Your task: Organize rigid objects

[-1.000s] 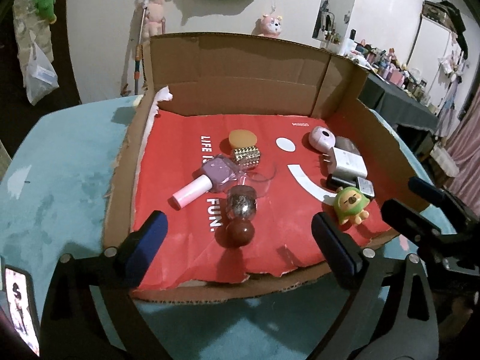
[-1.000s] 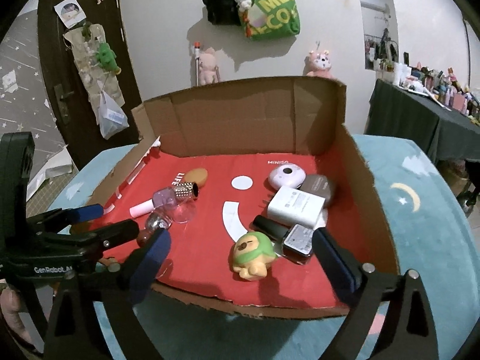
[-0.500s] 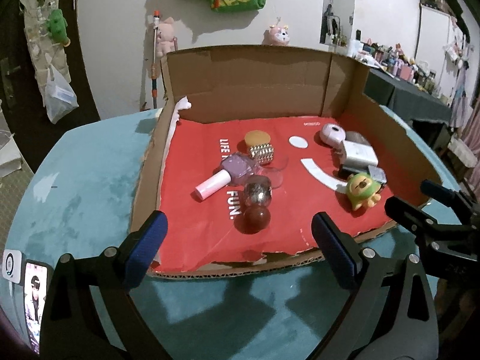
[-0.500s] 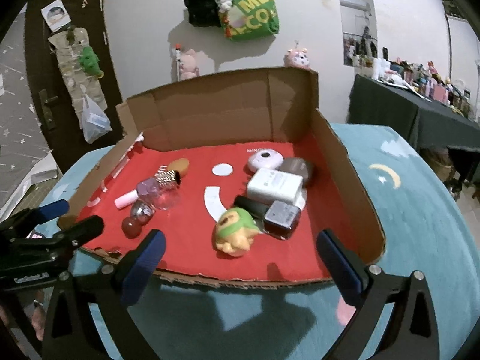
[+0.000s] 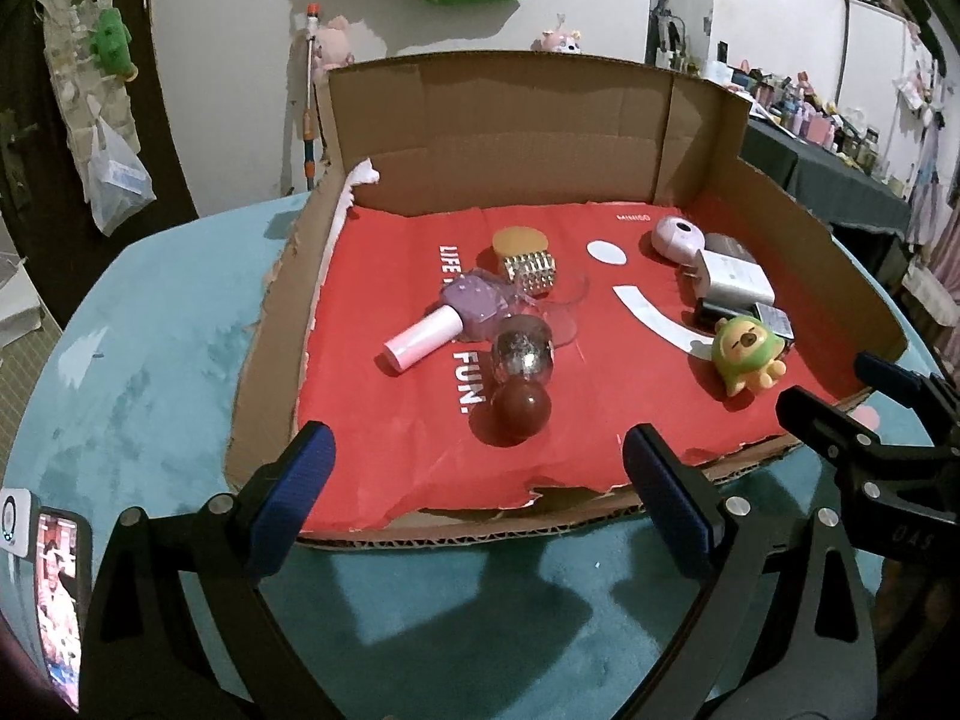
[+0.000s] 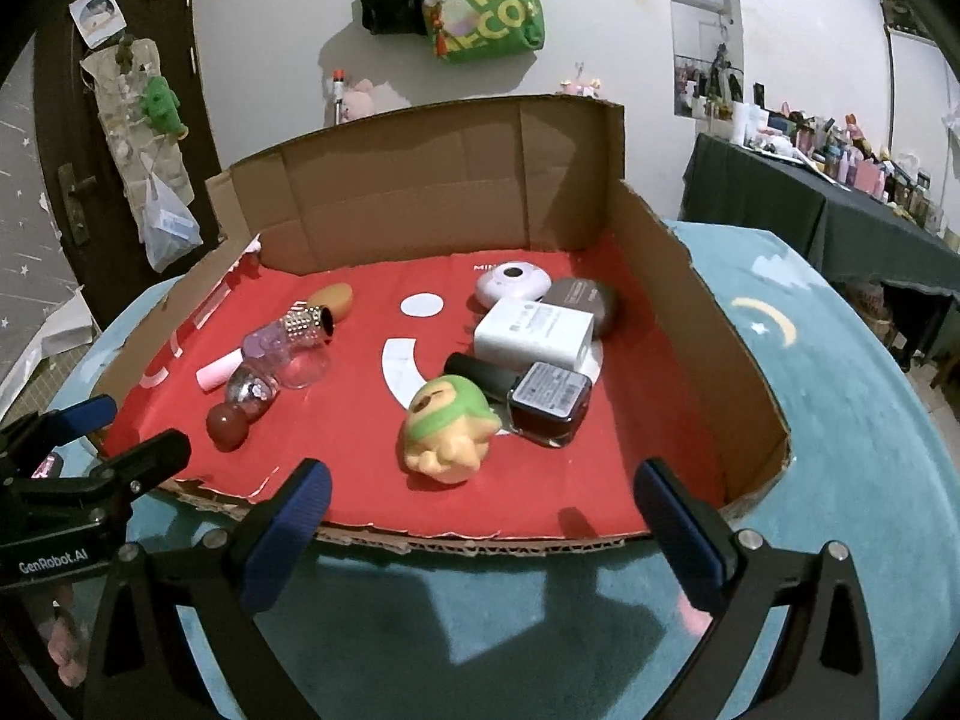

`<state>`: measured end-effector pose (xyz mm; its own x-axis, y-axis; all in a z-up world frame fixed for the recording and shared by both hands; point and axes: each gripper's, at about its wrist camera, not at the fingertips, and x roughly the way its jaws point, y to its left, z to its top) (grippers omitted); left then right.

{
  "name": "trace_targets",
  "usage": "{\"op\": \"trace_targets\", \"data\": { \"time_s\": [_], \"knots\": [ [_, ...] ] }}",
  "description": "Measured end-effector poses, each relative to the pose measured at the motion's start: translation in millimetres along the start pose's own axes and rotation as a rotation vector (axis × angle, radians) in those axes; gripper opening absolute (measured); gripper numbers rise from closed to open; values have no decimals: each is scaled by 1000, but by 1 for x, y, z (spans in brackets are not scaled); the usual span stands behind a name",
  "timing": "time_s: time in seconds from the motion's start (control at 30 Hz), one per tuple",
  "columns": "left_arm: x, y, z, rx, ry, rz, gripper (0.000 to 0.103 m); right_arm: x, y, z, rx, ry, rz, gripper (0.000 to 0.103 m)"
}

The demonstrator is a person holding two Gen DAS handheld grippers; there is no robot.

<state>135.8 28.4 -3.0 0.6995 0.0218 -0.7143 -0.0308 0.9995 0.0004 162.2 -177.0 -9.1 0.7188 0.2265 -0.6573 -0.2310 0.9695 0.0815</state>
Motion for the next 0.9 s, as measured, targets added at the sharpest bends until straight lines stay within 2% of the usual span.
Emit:
{"op": "trace_targets", "data": {
  "time_s": [0.4, 0.9],
  "knots": [
    [10, 1, -6, -34, 33, -35, 98, 1, 4, -4, -38, 1, -26, 103],
    [11, 0, -6, -28, 37, -35, 99, 2, 7, -5, -54, 8, -44, 103]
  ]
}}
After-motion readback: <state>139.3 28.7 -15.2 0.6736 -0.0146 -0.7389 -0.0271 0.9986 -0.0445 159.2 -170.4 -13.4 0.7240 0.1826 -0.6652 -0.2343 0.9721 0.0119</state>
